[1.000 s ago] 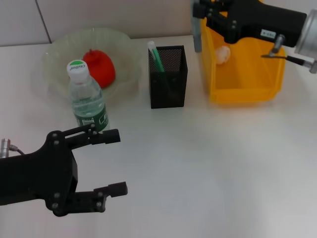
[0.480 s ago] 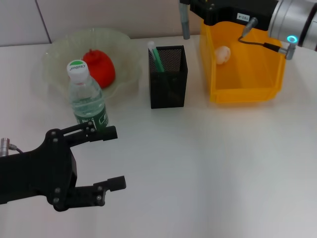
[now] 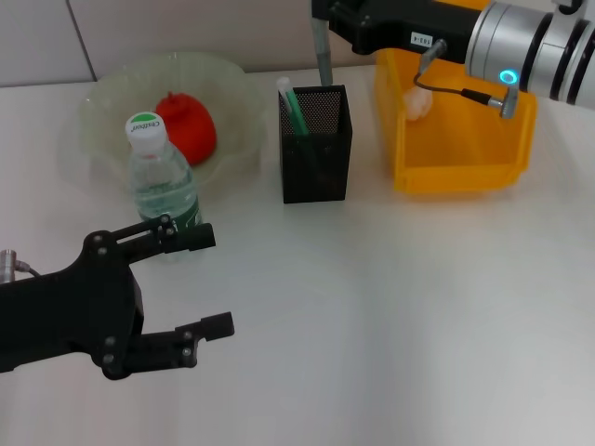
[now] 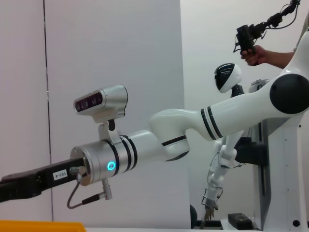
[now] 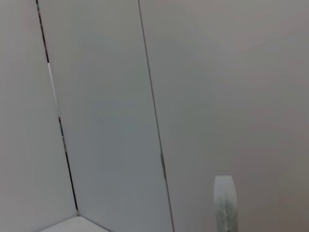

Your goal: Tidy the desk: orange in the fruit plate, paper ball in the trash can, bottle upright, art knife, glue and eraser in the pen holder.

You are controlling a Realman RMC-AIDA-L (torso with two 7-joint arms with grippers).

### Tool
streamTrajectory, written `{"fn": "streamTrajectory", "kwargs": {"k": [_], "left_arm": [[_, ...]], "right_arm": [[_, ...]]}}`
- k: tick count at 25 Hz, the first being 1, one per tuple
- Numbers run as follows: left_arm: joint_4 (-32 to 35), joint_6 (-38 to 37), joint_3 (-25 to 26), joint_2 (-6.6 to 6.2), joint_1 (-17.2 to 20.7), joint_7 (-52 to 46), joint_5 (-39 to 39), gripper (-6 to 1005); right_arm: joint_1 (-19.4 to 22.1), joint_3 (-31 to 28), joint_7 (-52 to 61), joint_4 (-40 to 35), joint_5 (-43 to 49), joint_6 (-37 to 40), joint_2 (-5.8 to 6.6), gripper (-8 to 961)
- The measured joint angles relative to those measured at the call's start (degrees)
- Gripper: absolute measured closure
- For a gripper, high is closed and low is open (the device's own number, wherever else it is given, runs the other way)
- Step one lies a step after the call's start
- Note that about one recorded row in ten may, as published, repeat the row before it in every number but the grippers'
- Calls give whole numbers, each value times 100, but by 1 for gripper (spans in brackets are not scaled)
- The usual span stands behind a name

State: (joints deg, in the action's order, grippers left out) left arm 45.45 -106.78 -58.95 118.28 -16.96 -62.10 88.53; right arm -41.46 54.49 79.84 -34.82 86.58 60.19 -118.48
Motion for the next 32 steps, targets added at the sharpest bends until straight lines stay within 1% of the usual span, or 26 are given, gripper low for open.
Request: {"fn": "streamTrajectory", "kwargs": {"k": [11, 17, 32], "left_arm": [[-10, 77, 32, -5, -1, 68, -2, 198], [-10, 76, 33, -15, -33, 67, 26, 198], [-10, 67, 26, -15, -45, 104, 42, 198]], "right_arm": [[-56, -3, -25, 384, 0, -172, -52, 845], [-95, -7, -248, 601, -26, -212, -70, 846], [-509, -26, -727, 1117, -63, -436, -105, 846]]}}
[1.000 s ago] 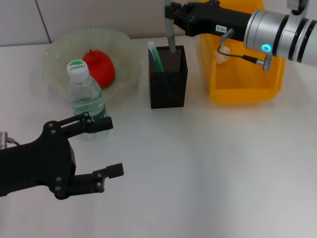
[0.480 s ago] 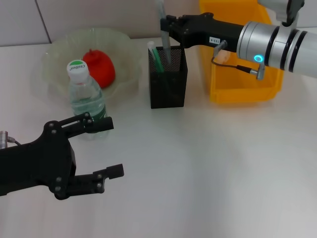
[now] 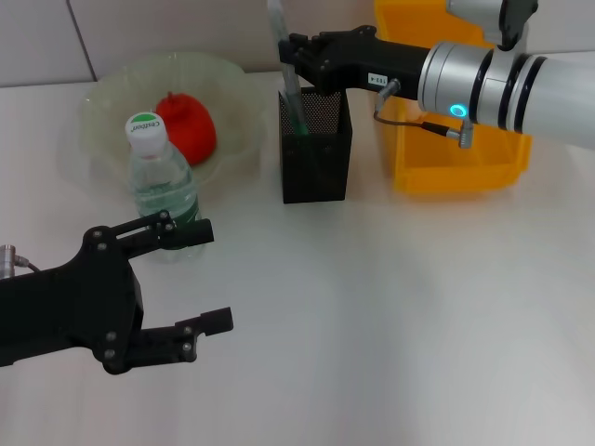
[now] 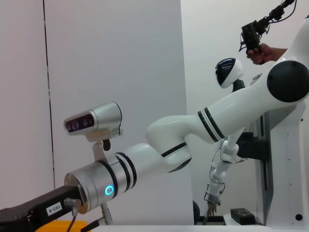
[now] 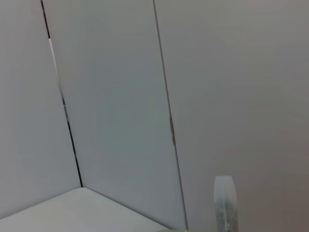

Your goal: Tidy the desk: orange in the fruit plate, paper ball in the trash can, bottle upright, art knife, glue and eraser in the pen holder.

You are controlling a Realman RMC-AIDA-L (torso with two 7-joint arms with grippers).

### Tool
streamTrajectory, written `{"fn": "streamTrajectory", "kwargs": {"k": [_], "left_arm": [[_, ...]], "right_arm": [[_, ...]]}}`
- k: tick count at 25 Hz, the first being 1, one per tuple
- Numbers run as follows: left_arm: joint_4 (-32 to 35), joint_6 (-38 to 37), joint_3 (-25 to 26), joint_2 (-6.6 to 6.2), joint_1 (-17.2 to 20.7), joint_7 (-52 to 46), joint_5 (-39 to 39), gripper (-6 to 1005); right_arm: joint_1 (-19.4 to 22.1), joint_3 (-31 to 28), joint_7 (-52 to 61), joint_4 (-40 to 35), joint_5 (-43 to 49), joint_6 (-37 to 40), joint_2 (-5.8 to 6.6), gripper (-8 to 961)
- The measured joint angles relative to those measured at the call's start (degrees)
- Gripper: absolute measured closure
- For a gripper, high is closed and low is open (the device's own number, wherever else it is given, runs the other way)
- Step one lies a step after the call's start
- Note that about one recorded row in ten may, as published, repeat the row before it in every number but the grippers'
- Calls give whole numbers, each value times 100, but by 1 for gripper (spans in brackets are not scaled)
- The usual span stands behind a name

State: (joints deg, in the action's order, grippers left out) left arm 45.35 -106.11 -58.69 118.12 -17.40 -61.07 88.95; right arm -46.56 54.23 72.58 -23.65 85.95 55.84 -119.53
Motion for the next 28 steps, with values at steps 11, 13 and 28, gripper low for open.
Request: {"fn": "streamTrajectory", "kwargs": {"k": [11, 13, 28], "left_arm": [[0, -3, -6, 0, -30, 4, 9, 198], [0, -7, -3, 0, -39, 5, 9, 198], [0, -17, -4, 0, -101, 7, 8, 198]], "right_arm": [[27, -54, -28, 17, -18, -68, 0, 847], [39, -54, -33, 30, -37, -68, 0, 847], [94, -53, -51, 92, -127, -80, 1, 817]]}}
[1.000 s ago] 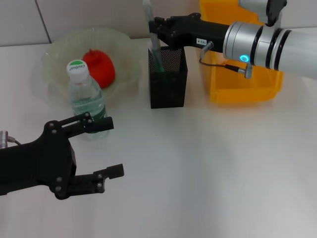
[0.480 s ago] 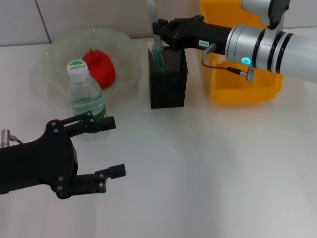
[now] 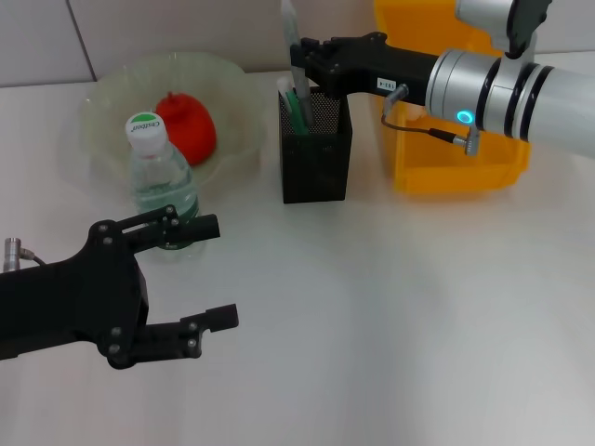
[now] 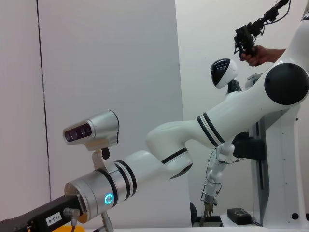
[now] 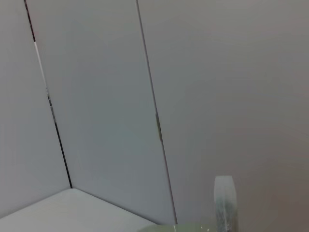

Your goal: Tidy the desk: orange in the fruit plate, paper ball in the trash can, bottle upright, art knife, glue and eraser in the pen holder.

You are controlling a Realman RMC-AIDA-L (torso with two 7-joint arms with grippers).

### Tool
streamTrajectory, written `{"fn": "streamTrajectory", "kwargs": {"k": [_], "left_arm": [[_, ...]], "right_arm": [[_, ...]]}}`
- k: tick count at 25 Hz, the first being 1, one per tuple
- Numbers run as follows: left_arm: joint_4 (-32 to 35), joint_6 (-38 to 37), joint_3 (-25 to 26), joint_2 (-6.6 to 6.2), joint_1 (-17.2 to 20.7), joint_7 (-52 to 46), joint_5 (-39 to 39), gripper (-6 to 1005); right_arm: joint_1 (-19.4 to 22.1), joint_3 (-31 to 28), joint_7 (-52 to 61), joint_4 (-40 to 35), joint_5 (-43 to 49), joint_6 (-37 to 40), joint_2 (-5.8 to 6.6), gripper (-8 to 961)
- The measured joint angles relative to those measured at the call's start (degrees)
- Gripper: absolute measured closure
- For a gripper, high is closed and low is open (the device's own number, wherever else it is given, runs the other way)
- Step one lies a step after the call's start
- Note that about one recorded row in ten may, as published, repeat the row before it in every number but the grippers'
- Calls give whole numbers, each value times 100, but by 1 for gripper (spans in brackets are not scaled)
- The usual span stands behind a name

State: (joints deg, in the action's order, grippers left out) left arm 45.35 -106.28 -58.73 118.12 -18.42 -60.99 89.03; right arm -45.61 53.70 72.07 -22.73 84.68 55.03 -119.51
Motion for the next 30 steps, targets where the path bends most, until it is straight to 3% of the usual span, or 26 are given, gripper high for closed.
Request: {"fn": "streamTrajectory", "kwargs": {"k": [15, 23, 30], "left_arm": [[4, -2, 1, 0, -48, -45, 0, 198], [0, 36, 58, -10, -49, -84, -2, 198], [0, 13, 478, -98, -57, -304, -10, 198]], "right_arm": [[65, -10, 40, -54, -259, 128, 36, 533], [273, 9, 32, -349, -391, 641, 49, 313], [703, 58, 4, -885, -355, 1235, 52, 231]]}}
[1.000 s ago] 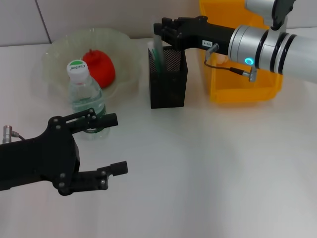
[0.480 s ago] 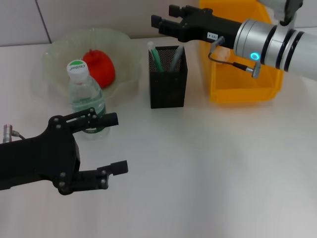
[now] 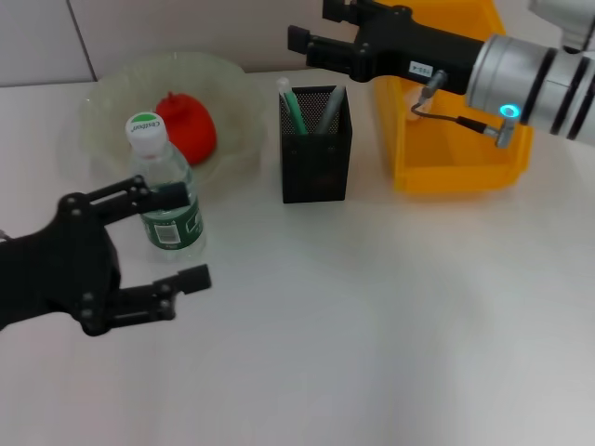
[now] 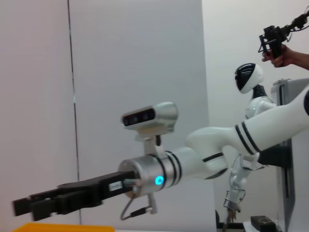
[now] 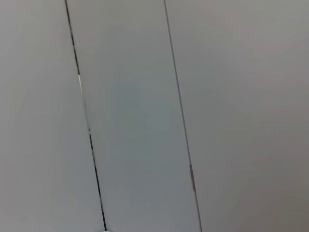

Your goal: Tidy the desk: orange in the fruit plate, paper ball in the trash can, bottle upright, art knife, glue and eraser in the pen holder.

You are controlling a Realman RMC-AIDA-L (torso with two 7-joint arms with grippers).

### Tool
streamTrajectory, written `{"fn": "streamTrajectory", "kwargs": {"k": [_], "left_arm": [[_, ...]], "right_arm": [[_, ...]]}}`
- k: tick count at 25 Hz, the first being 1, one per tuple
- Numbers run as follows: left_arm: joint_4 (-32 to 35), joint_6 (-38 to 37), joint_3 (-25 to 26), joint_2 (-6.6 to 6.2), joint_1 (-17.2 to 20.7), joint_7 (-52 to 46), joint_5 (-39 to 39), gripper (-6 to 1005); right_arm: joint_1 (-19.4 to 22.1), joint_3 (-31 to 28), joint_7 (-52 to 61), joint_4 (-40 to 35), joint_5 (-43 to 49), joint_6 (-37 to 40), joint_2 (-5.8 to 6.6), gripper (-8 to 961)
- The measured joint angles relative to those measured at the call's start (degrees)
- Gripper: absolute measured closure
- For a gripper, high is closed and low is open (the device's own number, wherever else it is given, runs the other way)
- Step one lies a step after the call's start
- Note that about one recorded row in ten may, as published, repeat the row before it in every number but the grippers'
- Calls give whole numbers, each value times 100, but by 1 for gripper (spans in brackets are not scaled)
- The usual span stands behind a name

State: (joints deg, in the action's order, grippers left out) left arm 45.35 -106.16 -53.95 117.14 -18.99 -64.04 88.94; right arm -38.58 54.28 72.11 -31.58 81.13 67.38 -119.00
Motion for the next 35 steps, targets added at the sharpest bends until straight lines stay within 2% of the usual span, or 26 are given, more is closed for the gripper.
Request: {"fn": "streamTrajectory", "kwargs": {"k": [5, 9, 13, 21, 28, 35], "left_arm": [[23, -17, 171, -99, 0, -149, -5, 198], [63, -27, 235, -230, -7, -331, -6, 198], [70, -44, 230, -381, -15, -437, -1, 198], [82, -97, 215, -561, -21, -599, 124, 198], [103, 97, 246, -520, -103, -654, 780, 198], [30, 340, 254, -499, -162, -620, 910, 198]], "right_arm": [[339, 3, 89, -485, 240, 315, 15, 184], [420, -3, 329, -721, 685, 467, 25, 183], [468, -3, 423, -917, 1214, 964, 26, 181], [512, 18, 620, -1253, 1832, 1553, -7, 180], [684, 345, 583, -1744, 2351, 2027, -42, 180], [908, 596, 700, -2297, 2590, 2457, -60, 180]]}}
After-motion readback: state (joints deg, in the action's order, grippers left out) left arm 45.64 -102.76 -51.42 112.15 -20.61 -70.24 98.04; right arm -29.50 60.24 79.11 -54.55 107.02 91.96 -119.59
